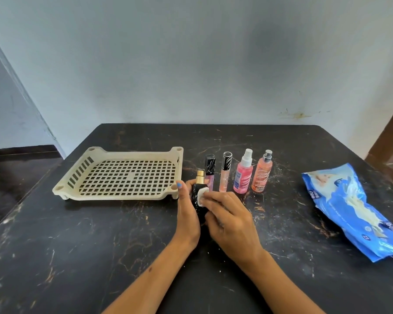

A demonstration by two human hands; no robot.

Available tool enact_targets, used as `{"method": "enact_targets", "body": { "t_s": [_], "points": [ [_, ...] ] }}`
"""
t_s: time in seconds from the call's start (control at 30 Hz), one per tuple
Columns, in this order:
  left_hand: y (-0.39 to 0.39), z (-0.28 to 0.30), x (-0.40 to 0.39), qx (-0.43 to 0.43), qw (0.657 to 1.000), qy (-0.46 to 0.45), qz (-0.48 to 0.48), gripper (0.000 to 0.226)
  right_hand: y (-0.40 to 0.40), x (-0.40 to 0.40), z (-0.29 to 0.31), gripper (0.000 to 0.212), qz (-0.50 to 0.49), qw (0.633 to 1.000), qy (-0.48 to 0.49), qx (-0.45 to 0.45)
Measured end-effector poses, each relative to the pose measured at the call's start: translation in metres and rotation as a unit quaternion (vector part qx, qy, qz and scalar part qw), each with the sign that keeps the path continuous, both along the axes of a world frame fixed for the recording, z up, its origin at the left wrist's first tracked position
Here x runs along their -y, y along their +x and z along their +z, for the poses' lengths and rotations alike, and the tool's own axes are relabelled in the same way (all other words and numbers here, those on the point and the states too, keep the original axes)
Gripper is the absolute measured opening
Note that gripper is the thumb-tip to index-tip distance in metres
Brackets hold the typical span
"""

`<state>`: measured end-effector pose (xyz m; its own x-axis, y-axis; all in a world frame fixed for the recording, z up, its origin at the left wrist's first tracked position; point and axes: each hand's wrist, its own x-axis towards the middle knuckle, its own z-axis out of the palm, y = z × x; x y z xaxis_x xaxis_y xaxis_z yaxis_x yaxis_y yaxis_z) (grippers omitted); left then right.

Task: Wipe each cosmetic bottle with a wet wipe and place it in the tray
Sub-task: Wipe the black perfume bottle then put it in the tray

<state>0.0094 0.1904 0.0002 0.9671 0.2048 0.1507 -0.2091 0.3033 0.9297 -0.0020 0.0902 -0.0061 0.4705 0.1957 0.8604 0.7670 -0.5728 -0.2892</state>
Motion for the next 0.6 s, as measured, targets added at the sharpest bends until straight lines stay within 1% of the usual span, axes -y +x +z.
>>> {"method": "enact_targets", "body": {
  "t_s": [0.1, 0.2, 0.3, 0.37, 0.43, 0.5, 0.53, 0.6],
  "points": [
    [-0.0005, -0.0001, 0.0003, 0.007, 1.0, 0.006, -0.02, 0.086, 0.0008, -0.0007, -0.0006, 0.024, -0.013, 1.0, 0.007, -0.003],
    [-0.0016, 0.0001, -0.0007, 0.0, 1.0, -0.007, -0.023, 0.095, -0.0008, -0.0046, -0.0007, 0.027, -0.004, 1.0, -0.009, 0.005],
    [-0.002, 0.0033, -0.0003, 0.003, 0.999, -0.011, -0.035, 0.093, -0.0037, -0.0047, -0.0015, 0.025, -0.009, 1.0, 0.004, 0.005],
    [-0.0023, 0.0057, 0.0008, 0.004, 0.999, -0.002, -0.035, 0.093, -0.0022, -0.0046, -0.0008, 0.029, -0.023, 1.0, 0.007, 0.009],
    [-0.0041, 0.0074, 0.0007, 0.0, 0.999, -0.006, -0.031, 0.103, -0.0026, -0.0064, -0.0008, 0.036, -0.016, 1.0, -0.01, 0.017],
    [-0.0047, 0.0083, 0.0, -0.008, 0.999, -0.015, -0.028, 0.113, -0.0051, -0.0068, -0.0027, 0.029, -0.004, 1.0, -0.013, 0.028],
    [-0.0047, 0.0084, 0.0001, -0.009, 0.999, -0.018, -0.032, 0.11, -0.0064, -0.0057, -0.0036, 0.024, -0.002, 0.999, -0.008, 0.031],
    [-0.0044, 0.0084, 0.0005, -0.002, 0.999, -0.016, -0.04, 0.096, -0.0059, -0.0032, -0.0038, 0.022, -0.015, 1.0, 0.005, 0.023]
  ]
}}
